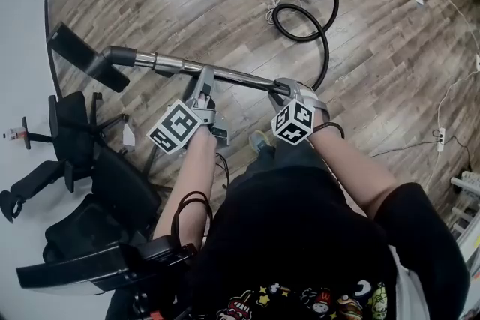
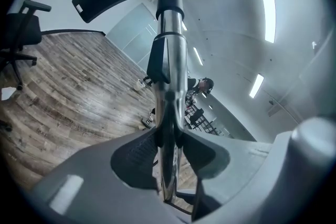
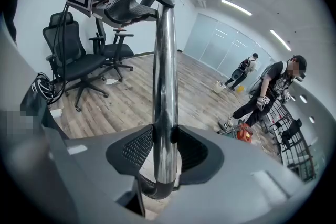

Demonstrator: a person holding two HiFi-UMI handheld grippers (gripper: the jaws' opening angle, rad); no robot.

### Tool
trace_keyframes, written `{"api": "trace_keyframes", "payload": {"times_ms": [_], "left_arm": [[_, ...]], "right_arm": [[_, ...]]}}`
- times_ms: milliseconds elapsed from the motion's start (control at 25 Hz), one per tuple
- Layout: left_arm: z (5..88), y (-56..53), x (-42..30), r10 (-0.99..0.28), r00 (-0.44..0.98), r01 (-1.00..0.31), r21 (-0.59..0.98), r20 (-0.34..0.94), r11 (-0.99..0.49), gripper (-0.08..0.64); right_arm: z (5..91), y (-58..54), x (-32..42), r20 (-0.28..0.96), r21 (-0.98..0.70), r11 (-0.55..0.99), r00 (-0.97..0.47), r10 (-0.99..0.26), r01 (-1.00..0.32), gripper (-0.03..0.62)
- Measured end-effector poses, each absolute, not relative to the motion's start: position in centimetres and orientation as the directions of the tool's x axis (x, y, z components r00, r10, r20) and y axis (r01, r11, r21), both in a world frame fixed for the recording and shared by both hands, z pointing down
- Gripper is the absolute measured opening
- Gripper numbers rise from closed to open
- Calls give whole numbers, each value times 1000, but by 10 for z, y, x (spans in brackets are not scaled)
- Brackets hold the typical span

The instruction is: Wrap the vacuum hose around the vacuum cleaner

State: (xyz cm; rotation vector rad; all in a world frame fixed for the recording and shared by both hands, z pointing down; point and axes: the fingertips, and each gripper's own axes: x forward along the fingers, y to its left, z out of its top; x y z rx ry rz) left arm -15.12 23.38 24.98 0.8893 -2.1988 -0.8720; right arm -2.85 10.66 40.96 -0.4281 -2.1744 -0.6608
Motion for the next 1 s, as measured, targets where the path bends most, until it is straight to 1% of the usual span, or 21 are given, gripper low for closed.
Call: {"api": "trace_keyframes", "payload": {"times_ms": [480, 1000], "left_arm": [[263, 194, -193, -776, -553, -377, 740, 303, 557, 156], [264, 126, -265, -772, -540, -393, 712, 335, 583, 155]], "right_arm": [[423, 79, -60, 786, 283, 841, -614, 73, 461, 170], [429, 26, -125, 782, 227, 871, -614, 104, 437, 170]]}}
